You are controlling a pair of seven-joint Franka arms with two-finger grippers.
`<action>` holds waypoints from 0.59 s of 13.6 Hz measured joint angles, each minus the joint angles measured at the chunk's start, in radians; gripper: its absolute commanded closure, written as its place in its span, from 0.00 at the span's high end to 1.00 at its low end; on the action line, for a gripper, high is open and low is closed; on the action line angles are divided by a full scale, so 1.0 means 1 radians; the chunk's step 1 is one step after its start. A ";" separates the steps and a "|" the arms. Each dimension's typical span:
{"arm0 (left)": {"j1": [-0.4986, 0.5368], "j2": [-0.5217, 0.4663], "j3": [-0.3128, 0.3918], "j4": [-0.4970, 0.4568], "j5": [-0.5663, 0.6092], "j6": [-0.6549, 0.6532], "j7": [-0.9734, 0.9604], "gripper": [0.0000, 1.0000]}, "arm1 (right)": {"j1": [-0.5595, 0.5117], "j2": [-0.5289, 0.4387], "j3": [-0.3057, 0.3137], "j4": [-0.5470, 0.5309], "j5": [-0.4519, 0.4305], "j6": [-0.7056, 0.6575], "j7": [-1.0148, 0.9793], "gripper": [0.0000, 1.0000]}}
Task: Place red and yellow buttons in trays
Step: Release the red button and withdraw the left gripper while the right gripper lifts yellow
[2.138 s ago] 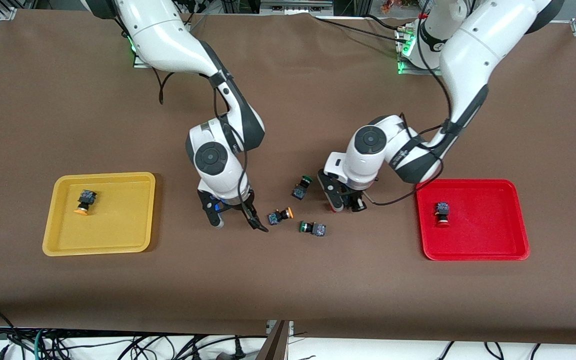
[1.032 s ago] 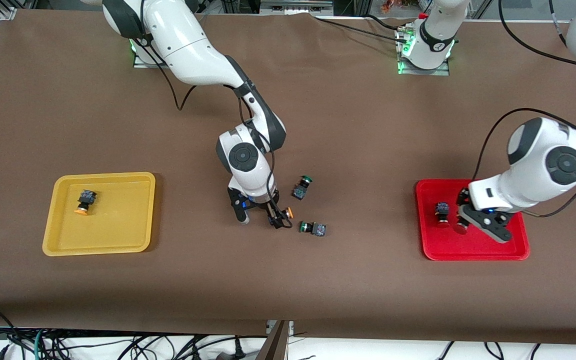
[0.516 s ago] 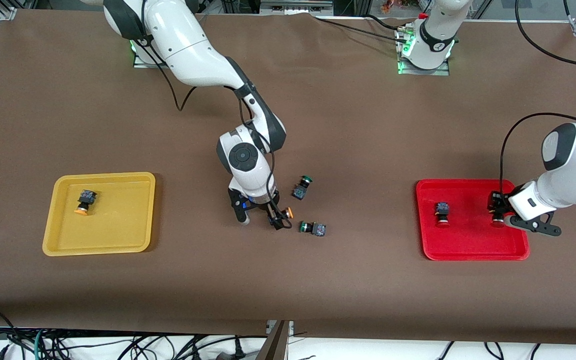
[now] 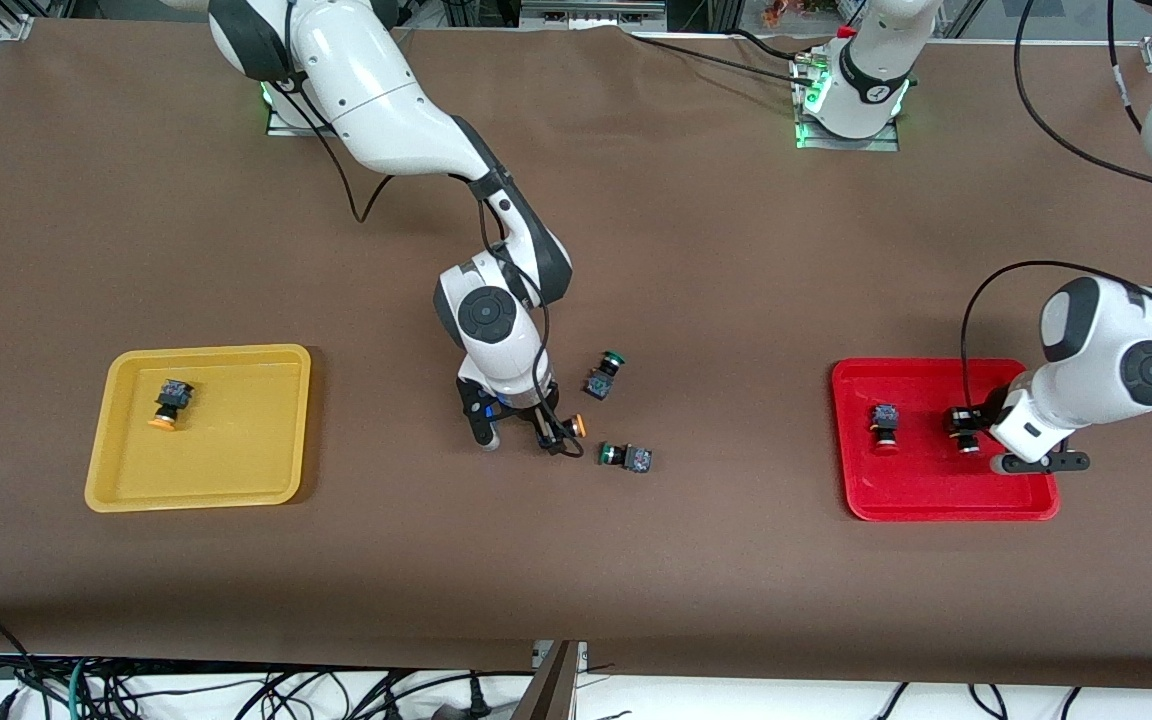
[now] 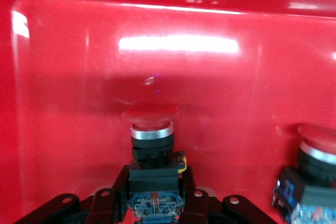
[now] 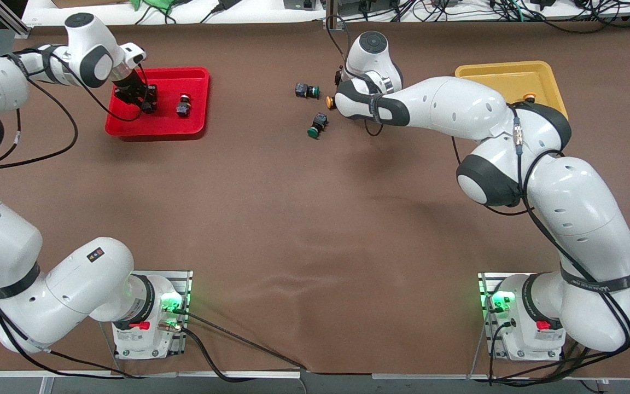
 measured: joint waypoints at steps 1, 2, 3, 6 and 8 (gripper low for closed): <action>-0.023 -0.002 0.015 0.004 0.000 0.007 -0.019 0.48 | 0.000 -0.003 0.000 0.003 0.000 0.000 0.000 0.18; -0.035 -0.004 0.021 0.009 0.000 0.008 -0.027 0.75 | 0.000 -0.002 -0.002 0.007 0.000 0.000 -0.001 0.18; -0.039 -0.005 0.023 0.011 0.000 0.008 -0.028 1.00 | 0.000 -0.001 -0.004 0.009 0.000 0.000 -0.004 0.18; -0.039 -0.005 0.029 0.015 0.001 0.008 -0.003 1.00 | -0.010 -0.016 -0.018 0.028 0.000 -0.034 -0.072 0.18; -0.038 -0.017 0.028 0.026 0.001 0.005 0.052 1.00 | -0.036 -0.054 -0.023 0.034 0.000 -0.125 -0.180 0.18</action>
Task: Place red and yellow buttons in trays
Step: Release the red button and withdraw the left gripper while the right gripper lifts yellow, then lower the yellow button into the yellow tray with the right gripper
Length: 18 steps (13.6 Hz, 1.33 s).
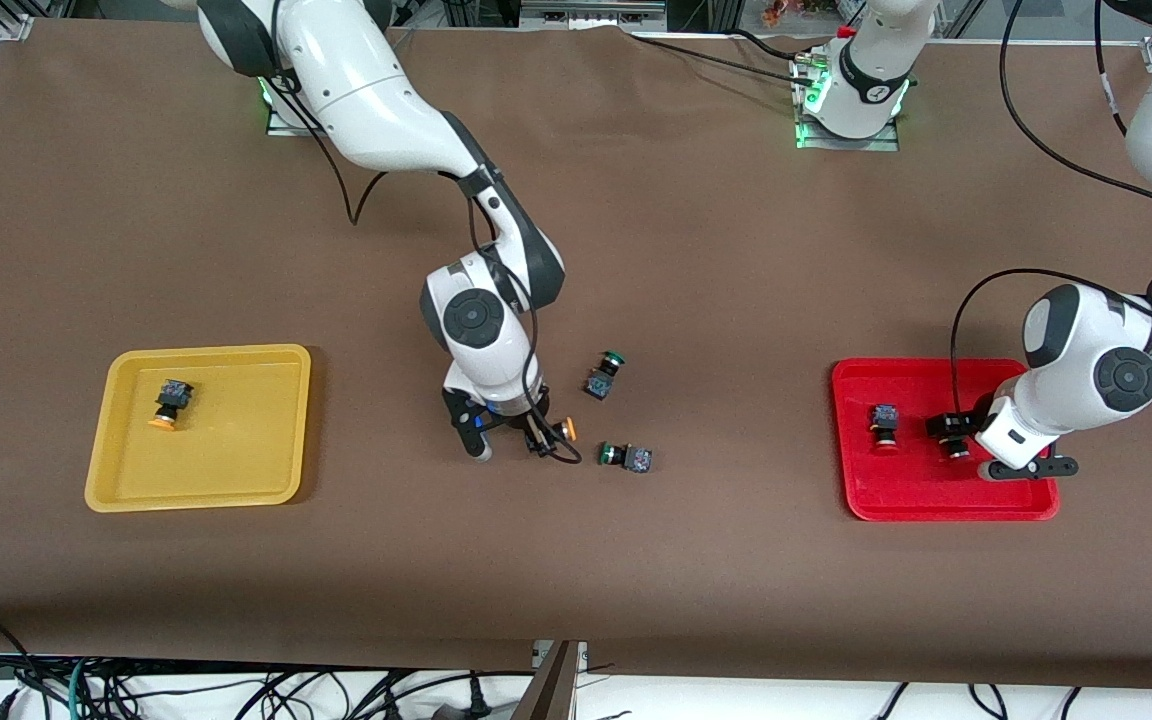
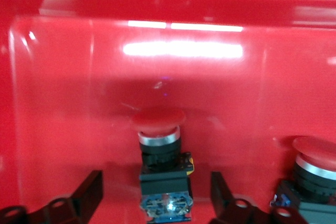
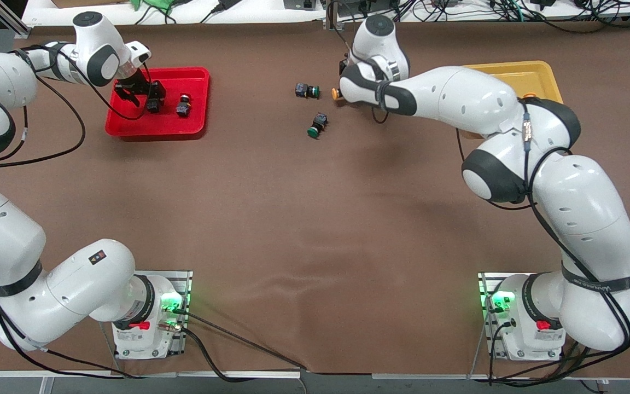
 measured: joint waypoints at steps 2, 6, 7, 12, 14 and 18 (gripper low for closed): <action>0.001 -0.047 -0.011 0.015 -0.001 -0.039 0.054 1.00 | -0.041 -0.054 -0.003 -0.006 0.000 -0.101 -0.139 0.18; 0.009 -0.210 -0.080 0.028 -0.055 -0.174 0.063 1.00 | -0.155 -0.169 -0.005 -0.040 0.001 -0.322 -0.438 0.18; 0.016 -0.255 -0.086 0.029 -0.131 -0.203 0.063 1.00 | -0.182 -0.190 -0.011 -0.057 0.001 -0.364 -0.523 0.18; 0.125 -0.437 -0.151 0.036 -0.337 -0.296 0.217 1.00 | -0.222 -0.271 -0.164 -0.240 0.001 -0.392 -0.987 0.18; 0.130 -0.492 -0.170 0.037 -0.381 -0.316 0.221 1.00 | -0.224 -0.281 -0.230 -0.291 0.001 -0.391 -1.151 0.18; 0.129 -0.538 -0.194 0.083 -0.402 -0.419 0.223 1.00 | -0.284 -0.284 -0.294 -0.357 0.001 -0.344 -1.421 0.18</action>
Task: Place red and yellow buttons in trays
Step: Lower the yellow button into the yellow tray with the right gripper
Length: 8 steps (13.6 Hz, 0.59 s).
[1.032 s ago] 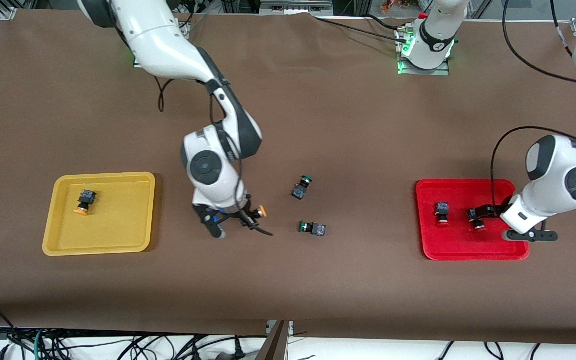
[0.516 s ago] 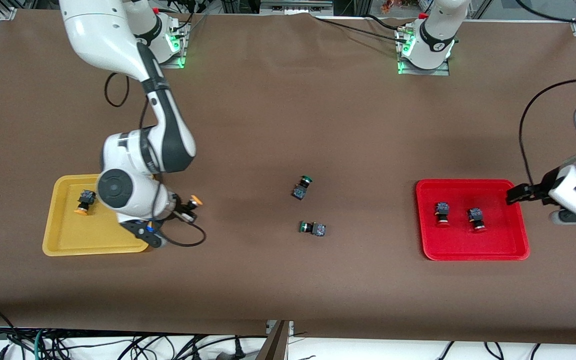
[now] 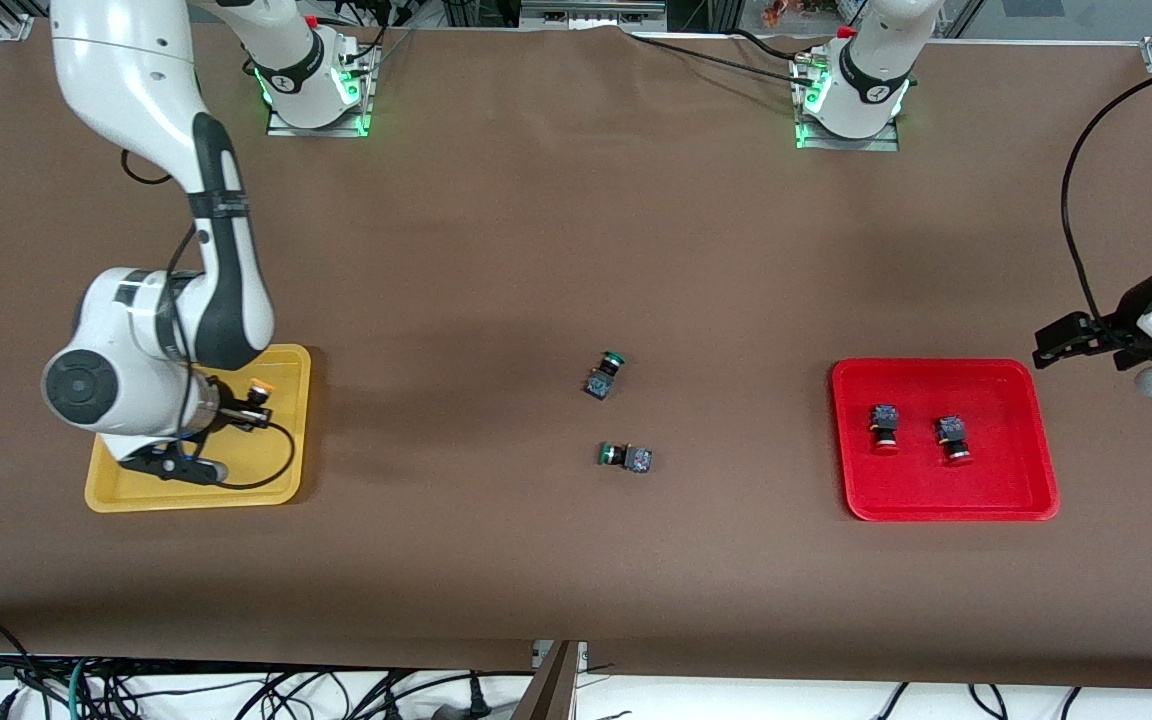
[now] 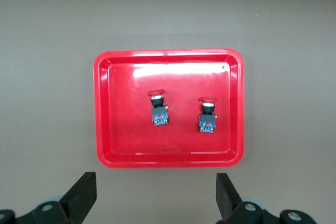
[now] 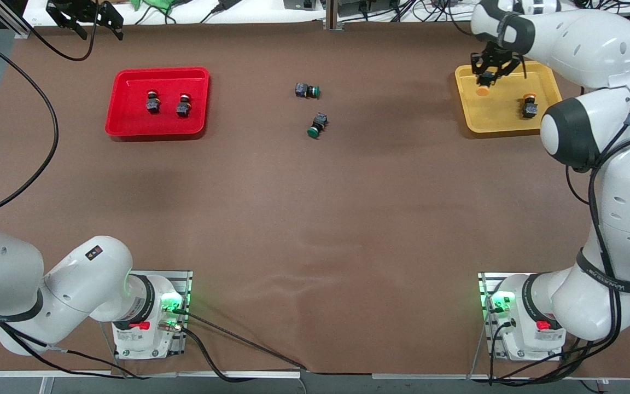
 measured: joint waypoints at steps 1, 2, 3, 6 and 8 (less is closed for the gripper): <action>-0.002 -0.001 -0.002 0.028 -0.014 -0.032 0.002 1.00 | -0.025 0.001 0.000 -0.018 0.000 0.036 -0.052 0.18; -0.009 -0.002 0.001 0.052 -0.038 -0.052 0.007 1.00 | -0.043 0.003 0.000 -0.040 0.000 0.081 -0.094 0.18; -0.037 -0.007 0.023 0.071 -0.057 -0.065 0.008 1.00 | -0.054 0.009 0.001 -0.062 0.000 0.128 -0.125 0.18; -0.252 -0.056 0.237 0.086 -0.135 -0.084 0.008 1.00 | -0.069 0.041 0.011 -0.101 0.045 0.214 -0.181 0.18; -0.417 -0.099 0.405 0.080 -0.176 -0.099 0.008 1.00 | -0.069 0.059 0.018 -0.103 0.095 0.222 -0.207 0.18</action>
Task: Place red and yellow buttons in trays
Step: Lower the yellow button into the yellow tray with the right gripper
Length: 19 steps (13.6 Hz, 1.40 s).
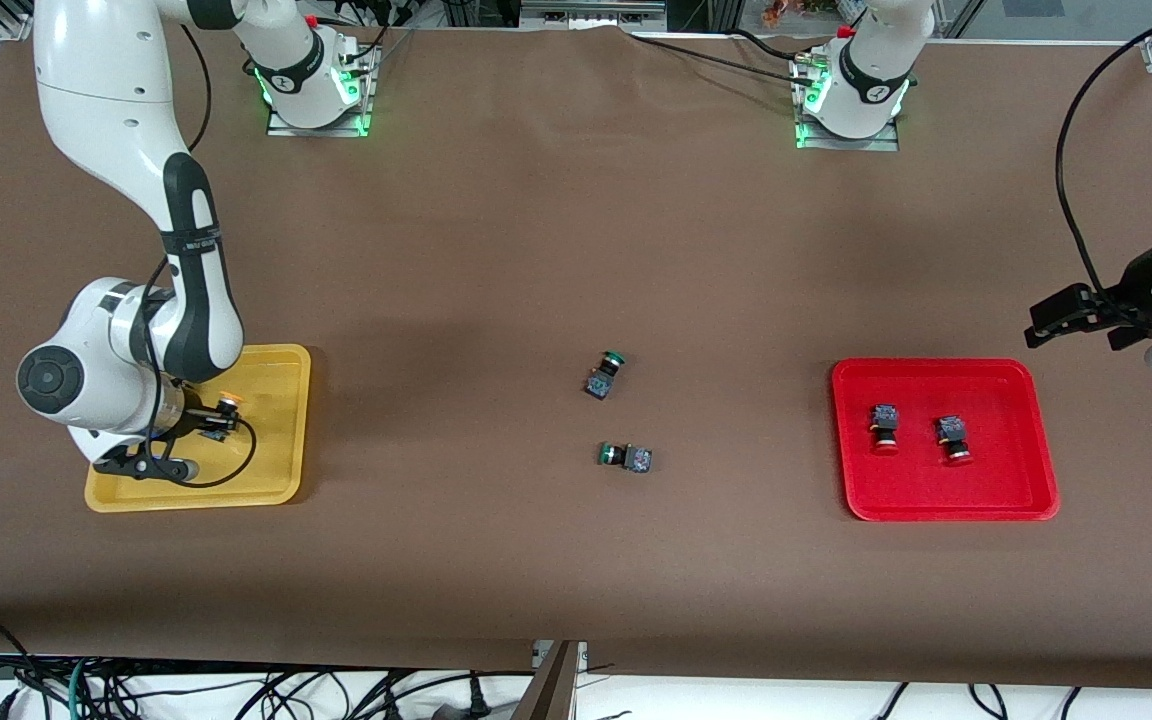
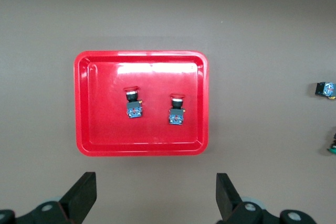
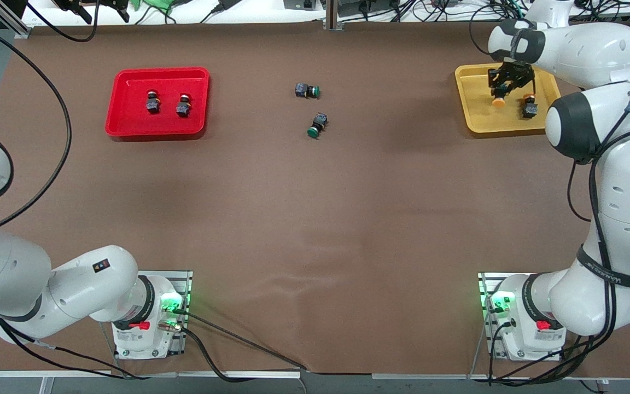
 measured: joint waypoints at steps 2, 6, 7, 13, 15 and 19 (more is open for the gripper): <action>-0.170 -0.042 0.173 -0.026 -0.012 -0.004 0.000 1.00 | 0.000 0.010 0.003 0.000 0.016 0.012 -0.019 0.18; -0.368 -0.074 0.376 -0.052 -0.023 -0.005 0.000 1.00 | -0.009 0.022 0.016 -0.007 0.021 0.050 -0.030 1.00; -0.371 -0.076 0.379 -0.054 -0.025 -0.005 0.000 1.00 | -0.009 0.022 0.018 -0.007 0.021 0.052 -0.030 1.00; -0.418 -0.084 0.427 -0.057 -0.052 -0.005 0.001 1.00 | -0.009 -0.027 0.006 0.087 0.021 -0.127 -0.046 1.00; -0.452 -0.085 0.463 -0.057 -0.052 -0.005 0.001 1.00 | -0.011 -0.044 -0.017 0.168 0.009 -0.243 -0.059 1.00; -0.456 -0.087 0.470 -0.057 -0.052 -0.005 0.001 1.00 | -0.014 -0.072 -0.039 0.306 -0.054 -0.430 -0.061 1.00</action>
